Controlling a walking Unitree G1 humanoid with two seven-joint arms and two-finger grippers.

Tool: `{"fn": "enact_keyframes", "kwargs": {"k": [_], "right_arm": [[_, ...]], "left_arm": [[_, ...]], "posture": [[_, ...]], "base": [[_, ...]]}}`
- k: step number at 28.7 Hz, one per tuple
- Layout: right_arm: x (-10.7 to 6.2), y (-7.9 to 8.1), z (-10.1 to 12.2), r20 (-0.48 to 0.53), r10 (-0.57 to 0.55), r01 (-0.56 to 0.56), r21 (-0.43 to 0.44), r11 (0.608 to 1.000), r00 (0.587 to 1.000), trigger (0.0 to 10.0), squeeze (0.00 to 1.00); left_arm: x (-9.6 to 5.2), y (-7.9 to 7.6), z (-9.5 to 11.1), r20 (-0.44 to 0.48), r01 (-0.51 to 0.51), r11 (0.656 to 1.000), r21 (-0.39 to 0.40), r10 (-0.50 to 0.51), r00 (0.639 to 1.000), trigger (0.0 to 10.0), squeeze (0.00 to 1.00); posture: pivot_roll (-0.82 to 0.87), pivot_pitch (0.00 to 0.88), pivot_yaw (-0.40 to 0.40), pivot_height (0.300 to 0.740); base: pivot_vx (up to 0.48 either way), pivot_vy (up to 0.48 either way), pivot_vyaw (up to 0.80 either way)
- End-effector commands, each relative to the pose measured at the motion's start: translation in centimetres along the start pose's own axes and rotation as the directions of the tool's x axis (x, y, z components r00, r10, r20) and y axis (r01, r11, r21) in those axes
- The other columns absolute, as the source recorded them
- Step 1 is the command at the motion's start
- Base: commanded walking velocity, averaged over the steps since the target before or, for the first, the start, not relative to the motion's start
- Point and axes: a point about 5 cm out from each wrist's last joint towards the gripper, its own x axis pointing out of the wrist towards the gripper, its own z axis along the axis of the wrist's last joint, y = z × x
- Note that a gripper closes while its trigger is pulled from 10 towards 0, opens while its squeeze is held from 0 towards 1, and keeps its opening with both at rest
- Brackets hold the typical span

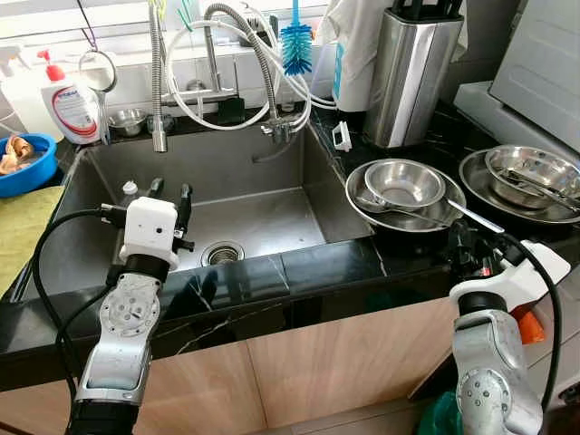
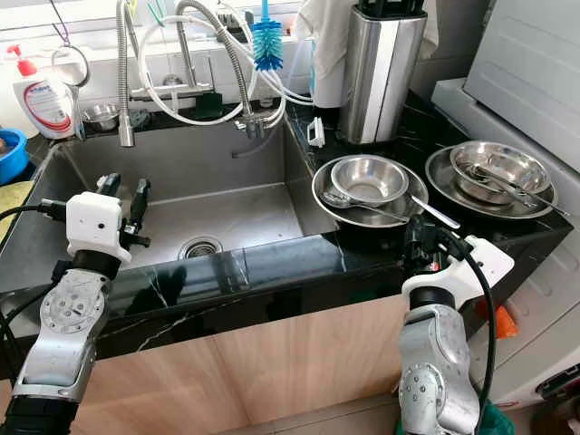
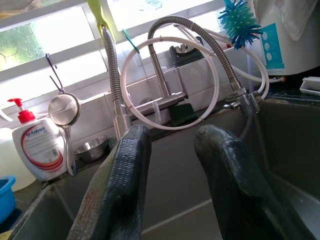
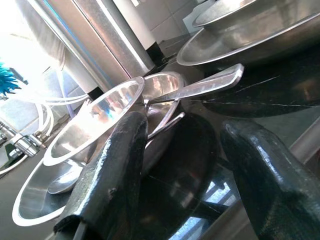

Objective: Kitchen organization

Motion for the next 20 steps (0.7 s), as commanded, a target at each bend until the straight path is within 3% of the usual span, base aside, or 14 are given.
{"fn": "enact_keyframes", "kwargs": {"k": [1,14,15,16,17,19,20], "right_arm": [[0.3,0.3,-0.1,-0.001,0.014,-0.014,0.003,1.000,1.000,10.0,0.00],[0.6,1.2,0.0,0.015,0.077,-0.077,0.020,0.997,0.997,10.0,0.00],[0.6,1.3,0.0,0.014,0.081,-0.082,0.021,0.996,0.997,8.8,0.00],[0.6,1.4,0.0,0.013,0.085,-0.085,0.021,0.996,0.996,4.9,0.00],[0.6,1.4,0.0,0.013,0.085,-0.086,0.020,0.996,0.996,3.8,0.00],[0.6,1.4,0.0,0.013,0.085,-0.085,0.021,0.996,0.996,3.3,0.00],[0.5,1.4,0.0,0.015,0.083,-0.083,0.023,0.996,0.996,0.5,0.00]], "left_arm": [[0.3,0.3,0.1,-0.001,-0.005,1.000,0.018,0.005,1.000,10.0,0.00],[0.2,0.2,0.1,0.000,-0.007,1.000,0.014,0.007,1.000,10.0,0.00],[0.2,0.2,0.1,0.000,-0.007,1.000,0.014,0.007,1.000,10.0,0.00],[0.2,0.2,0.1,-0.001,-0.006,1.000,0.014,0.006,1.000,10.0,0.00],[0.2,0.2,0.1,-0.001,-0.006,1.000,0.014,0.006,1.000,10.0,0.00],[0.2,0.2,0.1,-0.001,-0.006,1.000,0.014,0.006,1.000,10.0,0.00],[0.2,0.2,0.1,-0.001,-0.006,1.000,0.013,0.006,1.000,10.0,0.00]], "posture": [[-0.05,0.000,0.031,0.740],[-0.05,0.000,0.026,0.740],[-0.05,0.000,0.026,0.740],[-0.05,0.000,0.026,0.740],[-0.05,0.000,0.025,0.740],[-0.05,0.000,0.025,0.740],[-0.05,0.000,0.025,0.740]], "base": [[0.000,0.000,0.00],[0.000,0.000,0.00],[0.000,0.000,0.00],[0.000,0.000,0.00],[0.000,0.000,0.00],[0.000,0.000,0.00],[0.000,0.000,0.00]]}}
